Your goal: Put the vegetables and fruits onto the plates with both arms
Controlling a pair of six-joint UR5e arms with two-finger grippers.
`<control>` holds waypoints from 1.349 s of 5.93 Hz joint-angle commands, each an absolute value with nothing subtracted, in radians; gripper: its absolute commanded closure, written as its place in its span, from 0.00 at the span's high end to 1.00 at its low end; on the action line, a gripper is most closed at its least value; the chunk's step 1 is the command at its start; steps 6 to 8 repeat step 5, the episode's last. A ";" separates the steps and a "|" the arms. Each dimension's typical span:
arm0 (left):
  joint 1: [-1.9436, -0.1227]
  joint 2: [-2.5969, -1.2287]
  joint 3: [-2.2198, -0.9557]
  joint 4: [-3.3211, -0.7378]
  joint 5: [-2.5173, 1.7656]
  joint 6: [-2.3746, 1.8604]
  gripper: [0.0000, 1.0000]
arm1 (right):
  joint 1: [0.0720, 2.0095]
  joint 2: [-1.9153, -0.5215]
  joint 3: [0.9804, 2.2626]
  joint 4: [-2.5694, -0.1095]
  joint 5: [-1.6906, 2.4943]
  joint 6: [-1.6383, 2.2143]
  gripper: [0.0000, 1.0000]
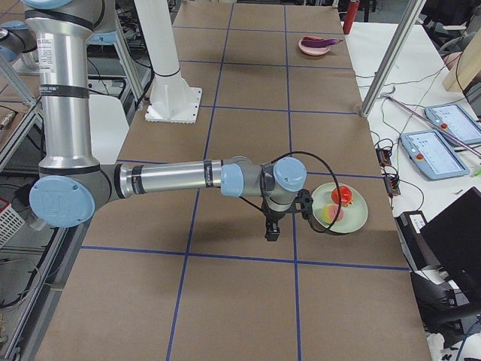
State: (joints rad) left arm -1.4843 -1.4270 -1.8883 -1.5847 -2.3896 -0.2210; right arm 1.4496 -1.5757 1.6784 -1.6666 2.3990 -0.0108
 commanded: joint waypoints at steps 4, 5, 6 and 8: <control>-1.471 -1.430 -1.890 -1.586 -2.387 -0.215 1.00 | 1.447 -1.578 1.664 -1.651 2.441 -0.008 1.00; -1.470 -1.430 -1.894 -1.591 -2.388 -0.216 1.00 | 1.447 -1.578 1.664 -1.651 2.441 -0.006 1.00; -1.470 -1.430 -1.894 -1.591 -2.388 -0.216 1.00 | 1.447 -1.578 1.664 -1.651 2.441 -0.006 1.00; -1.470 -1.430 -1.894 -1.591 -2.388 -0.216 1.00 | 1.447 -1.578 1.664 -1.651 2.441 -0.006 1.00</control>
